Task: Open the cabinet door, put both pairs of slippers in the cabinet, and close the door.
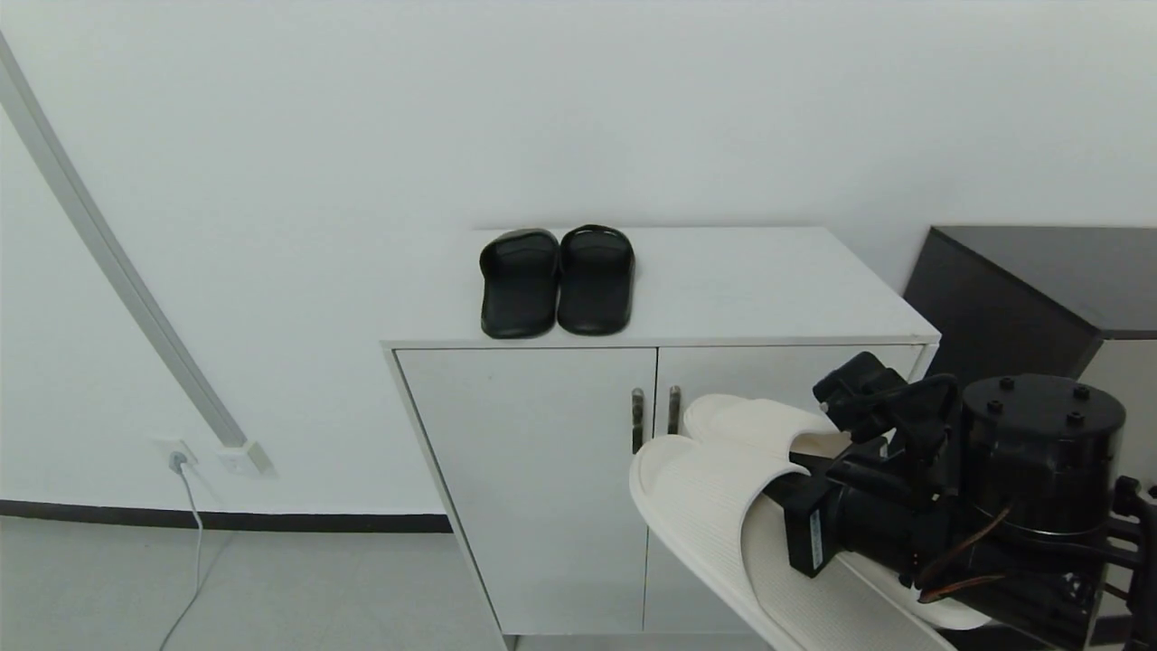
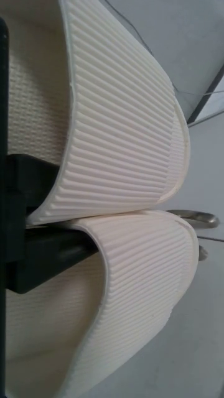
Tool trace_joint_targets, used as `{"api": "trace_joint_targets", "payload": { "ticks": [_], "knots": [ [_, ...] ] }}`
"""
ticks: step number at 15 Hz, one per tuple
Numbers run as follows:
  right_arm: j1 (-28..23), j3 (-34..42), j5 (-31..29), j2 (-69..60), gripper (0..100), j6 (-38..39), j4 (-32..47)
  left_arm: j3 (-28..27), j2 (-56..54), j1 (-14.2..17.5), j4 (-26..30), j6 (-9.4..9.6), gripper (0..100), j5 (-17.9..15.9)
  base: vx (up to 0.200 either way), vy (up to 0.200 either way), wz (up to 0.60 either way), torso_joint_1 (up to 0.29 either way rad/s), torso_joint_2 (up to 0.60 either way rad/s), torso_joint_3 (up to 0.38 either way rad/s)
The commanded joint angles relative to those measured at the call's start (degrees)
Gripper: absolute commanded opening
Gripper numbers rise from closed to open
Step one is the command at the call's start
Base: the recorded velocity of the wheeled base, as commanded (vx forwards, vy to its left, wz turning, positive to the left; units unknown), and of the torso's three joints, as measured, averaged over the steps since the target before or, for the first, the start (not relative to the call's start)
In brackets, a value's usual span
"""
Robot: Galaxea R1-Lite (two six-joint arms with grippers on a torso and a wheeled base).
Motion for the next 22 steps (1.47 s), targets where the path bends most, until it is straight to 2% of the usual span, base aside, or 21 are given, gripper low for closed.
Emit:
{"api": "trace_joint_targets", "payload": {
  "ticks": [1, 13, 22],
  "knots": [
    [0.12, 0.23, 0.01, -0.01, 0, 0.02, -0.14, 0.0, -0.02, 0.0, -0.02, -0.01, 100, 0.01, 0.0, 0.0, 0.0, -0.198, 0.52, 0.32],
    [0.3, 1.46, 0.1, 0.25, 0, -0.59, -0.05, 0.0, -0.02, 0.0, -0.02, -0.62, 100, 0.01, 0.0, 0.0, 0.0, -0.156, 0.48, 0.327],
    [0.21, 1.9, 0.1, 0.87, 0, -0.59, -0.05, 0.0, 0.06, 0.0, 0.06, -0.54, 100, -0.07, 0.0, 0.0, 0.0, -0.049, 0.4, 0.344]
  ]
}}
